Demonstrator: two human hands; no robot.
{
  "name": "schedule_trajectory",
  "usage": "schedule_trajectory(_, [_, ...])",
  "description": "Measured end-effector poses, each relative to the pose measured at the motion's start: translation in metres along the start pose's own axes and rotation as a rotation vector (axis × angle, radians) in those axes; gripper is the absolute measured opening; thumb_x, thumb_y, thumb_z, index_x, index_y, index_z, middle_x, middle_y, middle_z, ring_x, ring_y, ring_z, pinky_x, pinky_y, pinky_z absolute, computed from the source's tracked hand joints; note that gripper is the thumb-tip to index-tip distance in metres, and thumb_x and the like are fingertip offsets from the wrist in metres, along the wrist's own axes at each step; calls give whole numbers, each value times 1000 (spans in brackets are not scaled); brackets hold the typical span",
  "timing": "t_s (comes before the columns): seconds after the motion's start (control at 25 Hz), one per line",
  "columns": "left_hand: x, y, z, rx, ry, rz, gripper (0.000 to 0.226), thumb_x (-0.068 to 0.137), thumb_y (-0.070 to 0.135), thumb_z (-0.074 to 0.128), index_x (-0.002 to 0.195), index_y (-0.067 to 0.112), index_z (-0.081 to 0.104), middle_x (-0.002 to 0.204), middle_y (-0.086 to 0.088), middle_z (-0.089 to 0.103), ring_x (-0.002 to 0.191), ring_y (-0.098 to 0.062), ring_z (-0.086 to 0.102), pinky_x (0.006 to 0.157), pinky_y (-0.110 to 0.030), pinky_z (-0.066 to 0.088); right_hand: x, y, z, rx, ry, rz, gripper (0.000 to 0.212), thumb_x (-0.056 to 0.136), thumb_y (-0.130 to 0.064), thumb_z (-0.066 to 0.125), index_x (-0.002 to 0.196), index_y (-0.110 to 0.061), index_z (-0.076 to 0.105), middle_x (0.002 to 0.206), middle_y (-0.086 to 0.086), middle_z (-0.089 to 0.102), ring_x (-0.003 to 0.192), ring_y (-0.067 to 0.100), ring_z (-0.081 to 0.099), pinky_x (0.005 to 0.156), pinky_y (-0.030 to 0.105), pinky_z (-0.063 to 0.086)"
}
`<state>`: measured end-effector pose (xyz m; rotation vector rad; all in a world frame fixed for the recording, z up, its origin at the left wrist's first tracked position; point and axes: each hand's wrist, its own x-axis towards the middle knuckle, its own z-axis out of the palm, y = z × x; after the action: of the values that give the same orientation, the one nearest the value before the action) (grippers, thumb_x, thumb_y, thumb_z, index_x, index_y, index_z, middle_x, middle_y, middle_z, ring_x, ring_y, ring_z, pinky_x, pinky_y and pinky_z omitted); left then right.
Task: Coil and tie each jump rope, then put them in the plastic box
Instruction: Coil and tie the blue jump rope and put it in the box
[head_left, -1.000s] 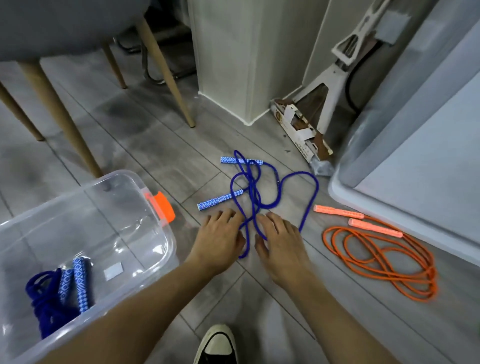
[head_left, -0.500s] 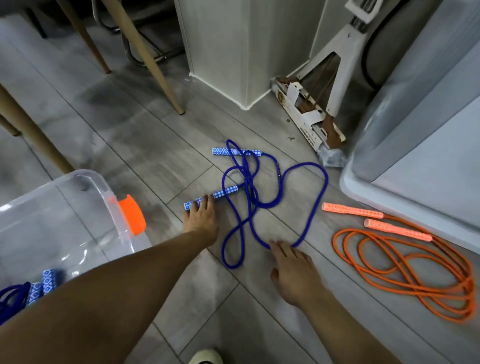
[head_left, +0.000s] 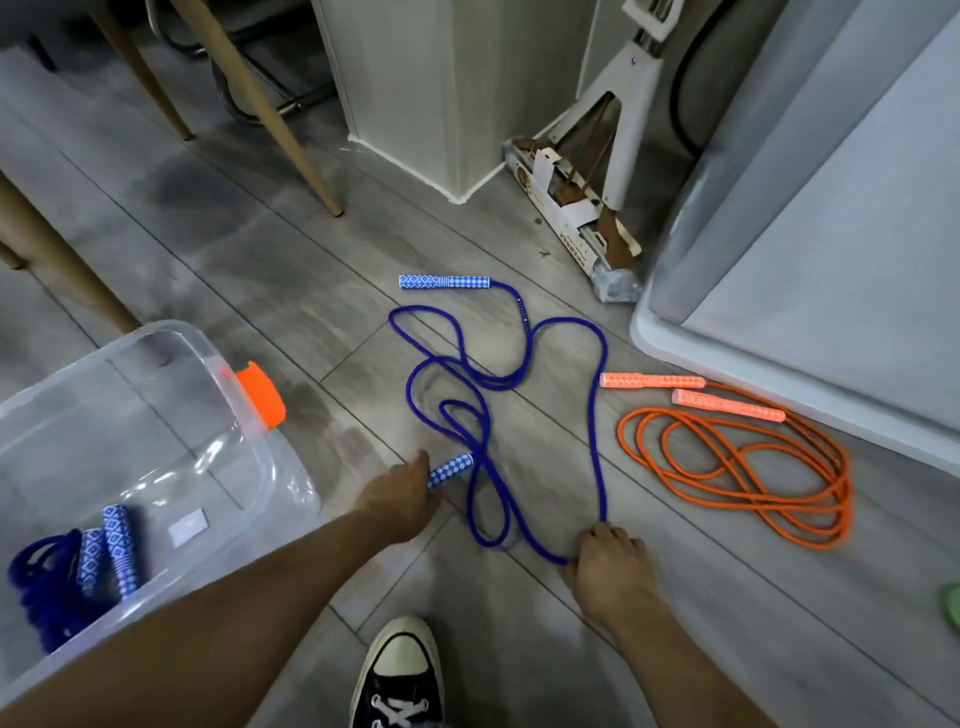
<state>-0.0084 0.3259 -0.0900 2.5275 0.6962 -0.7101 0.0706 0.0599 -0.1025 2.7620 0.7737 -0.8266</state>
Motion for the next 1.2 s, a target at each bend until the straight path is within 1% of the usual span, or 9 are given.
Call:
schedule_trajectory(0.16, [-72,18,-27,-89,10,161,31,98,47,48,103,18,52,92,-9,65,89,-30,62,73,-36,45,-32,0,-37,202,26,20,47,92,-36,56,136,-24,47,137,4,51,125,27,49,103,41,40])
schedule_trajectory(0.28, [-121,39,-63,-224,-44,324,22,100,42,51,107,23,59,69,14,60,63,-1,56,66,-22,42,-55,-14,-80,496,186,-150,75,76,-37,67,145,-33,38,139,-1,49,122,23,50,102,40,43])
schedule_trajectory(0.36, [-148,57,-90,-317,-84,397,11,97,35,55,98,26,60,59,16,61,51,1,54,57,-16,42,-69,-23,-104,603,245,-289,67,70,-43,66,135,-36,50,132,-7,56,116,17,54,100,36,45])
schedule_trajectory(0.48, [-185,83,-129,-522,-74,428,17,89,32,54,75,23,56,62,0,59,53,-12,52,55,-28,44,-95,-32,-137,823,230,-272,20,86,-43,58,90,-26,68,86,-3,73,82,19,68,82,41,55])
schedule_trajectory(0.56, [-206,99,-156,-717,-3,454,28,93,32,55,66,22,50,61,-5,49,53,-17,45,51,-30,39,-111,-27,-156,1072,162,-190,31,99,-32,52,76,-17,68,65,3,71,67,21,70,81,49,57])
schedule_trajectory(0.8, [-273,148,-237,-1041,307,599,38,102,38,50,79,8,58,53,-5,45,49,-21,41,49,-27,38,-190,31,-201,1245,-29,-62,40,105,-26,44,79,-5,64,55,10,59,63,27,62,80,41,54])
schedule_trajectory(0.96, [-302,178,-247,-1001,220,665,20,101,13,47,117,11,59,61,-12,61,48,-25,52,51,-29,47,-250,50,-262,1379,258,-1,32,101,-33,53,80,-10,53,48,0,29,37,15,27,48,29,36])
schedule_trajectory(1.08, [-319,202,-244,-1067,170,610,10,92,6,45,93,7,56,70,-12,57,50,-26,54,56,-35,49,-306,69,-300,1403,390,-58,24,100,-33,55,93,-10,58,56,-1,29,43,14,23,43,25,24])
schedule_trajectory(1.2, [-335,226,-239,-1169,-32,563,34,98,35,45,72,15,48,60,-5,45,42,-23,47,47,-30,47,-350,90,-319,1407,549,-62,23,101,-29,52,96,-10,64,56,0,29,44,15,20,44,23,19])
